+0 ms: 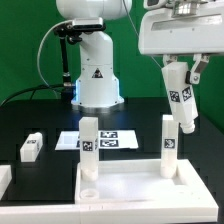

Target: Assemble desk

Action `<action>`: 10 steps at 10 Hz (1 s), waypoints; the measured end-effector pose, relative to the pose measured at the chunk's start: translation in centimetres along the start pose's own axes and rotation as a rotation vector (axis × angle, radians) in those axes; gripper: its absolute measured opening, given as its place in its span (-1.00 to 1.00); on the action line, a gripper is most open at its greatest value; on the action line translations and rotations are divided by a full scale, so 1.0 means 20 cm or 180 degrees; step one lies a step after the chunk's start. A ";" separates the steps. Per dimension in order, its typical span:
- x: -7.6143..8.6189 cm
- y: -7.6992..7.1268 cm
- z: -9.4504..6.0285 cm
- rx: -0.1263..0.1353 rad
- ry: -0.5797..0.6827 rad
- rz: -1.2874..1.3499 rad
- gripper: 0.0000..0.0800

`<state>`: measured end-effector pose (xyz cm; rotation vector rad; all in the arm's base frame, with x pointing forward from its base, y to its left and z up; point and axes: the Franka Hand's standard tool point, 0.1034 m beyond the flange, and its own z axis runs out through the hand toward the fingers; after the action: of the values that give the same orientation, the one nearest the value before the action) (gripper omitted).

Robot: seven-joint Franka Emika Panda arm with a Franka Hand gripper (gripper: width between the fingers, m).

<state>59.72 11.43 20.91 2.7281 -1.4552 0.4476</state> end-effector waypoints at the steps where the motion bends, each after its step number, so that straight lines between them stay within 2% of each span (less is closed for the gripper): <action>1: 0.05 0.02 0.08 -0.0277 0.0052 -0.0332 -0.28; 2: 0.11 -0.01 0.13 -0.0498 0.0078 -0.0643 -0.28; 3: 0.17 -0.08 0.15 -0.0506 0.0116 -0.0867 -0.28; 4: 0.16 -0.12 0.12 -0.0364 0.0107 -0.0884 -0.28; 7: 0.14 -0.10 0.13 -0.0382 0.0081 -0.0892 -0.28; 8: 0.14 -0.12 0.14 -0.0326 0.0112 -0.0883 -0.28; 9: 0.10 -0.17 0.18 -0.0036 0.0221 -0.0846 -0.28; 10: 0.05 -0.16 0.21 0.0022 0.0219 -0.0809 -0.28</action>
Offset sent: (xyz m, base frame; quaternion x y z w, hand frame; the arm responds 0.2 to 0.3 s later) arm 0.0168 0.0094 0.0289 0.0904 0.0074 -0.0877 0.9920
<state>63.78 11.82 17.41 2.8185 -1.0733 0.5288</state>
